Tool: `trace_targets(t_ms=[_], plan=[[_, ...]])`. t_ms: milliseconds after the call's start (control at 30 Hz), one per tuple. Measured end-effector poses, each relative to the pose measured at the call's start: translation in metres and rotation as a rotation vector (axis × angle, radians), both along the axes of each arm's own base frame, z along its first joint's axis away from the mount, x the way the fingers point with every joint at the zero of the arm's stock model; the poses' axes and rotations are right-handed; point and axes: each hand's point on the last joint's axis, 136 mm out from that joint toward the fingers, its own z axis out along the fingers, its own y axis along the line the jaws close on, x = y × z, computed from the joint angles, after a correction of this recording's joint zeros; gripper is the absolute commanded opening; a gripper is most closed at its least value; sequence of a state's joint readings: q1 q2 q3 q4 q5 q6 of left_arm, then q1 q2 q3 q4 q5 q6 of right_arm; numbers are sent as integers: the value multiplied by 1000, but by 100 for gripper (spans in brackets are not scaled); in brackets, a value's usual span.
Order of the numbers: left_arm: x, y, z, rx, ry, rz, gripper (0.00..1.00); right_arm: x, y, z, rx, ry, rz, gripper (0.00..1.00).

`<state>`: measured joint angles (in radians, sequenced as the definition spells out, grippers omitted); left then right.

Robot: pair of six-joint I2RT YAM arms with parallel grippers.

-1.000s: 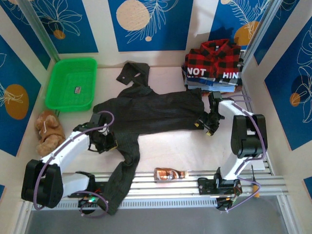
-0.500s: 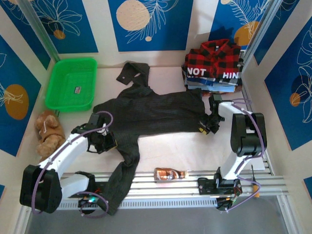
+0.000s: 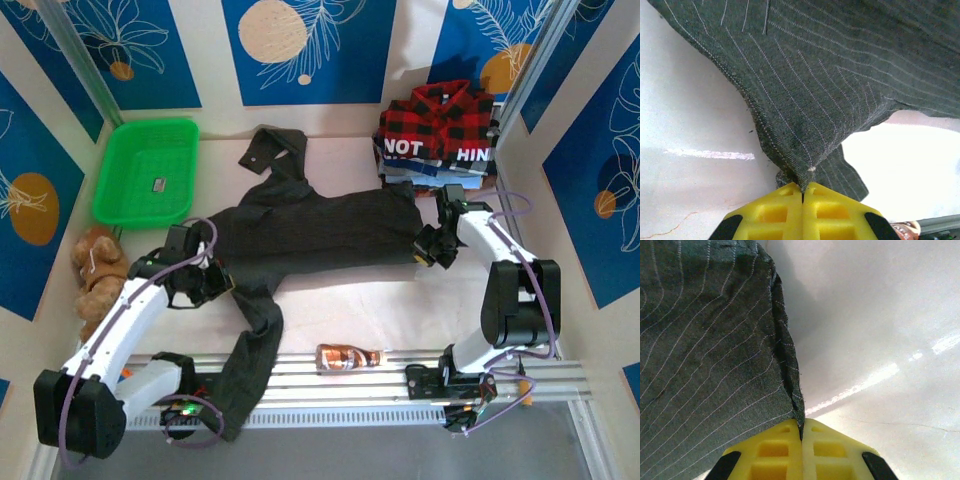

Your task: Fold and stack the long sleeve shirts

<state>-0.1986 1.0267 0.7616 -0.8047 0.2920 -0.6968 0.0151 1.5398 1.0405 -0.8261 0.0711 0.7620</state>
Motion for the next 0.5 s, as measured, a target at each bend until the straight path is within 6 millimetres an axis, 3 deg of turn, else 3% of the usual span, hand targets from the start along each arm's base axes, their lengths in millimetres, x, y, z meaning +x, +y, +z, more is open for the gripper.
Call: trace_targets(t_ms=[333,500], plan=[[42,5,23,-17,-18,31,0,24,-7,23,0,-42,28,0],[62,11,23,-8,-19,35,0,51,-11,22,7,-43,52,0]])
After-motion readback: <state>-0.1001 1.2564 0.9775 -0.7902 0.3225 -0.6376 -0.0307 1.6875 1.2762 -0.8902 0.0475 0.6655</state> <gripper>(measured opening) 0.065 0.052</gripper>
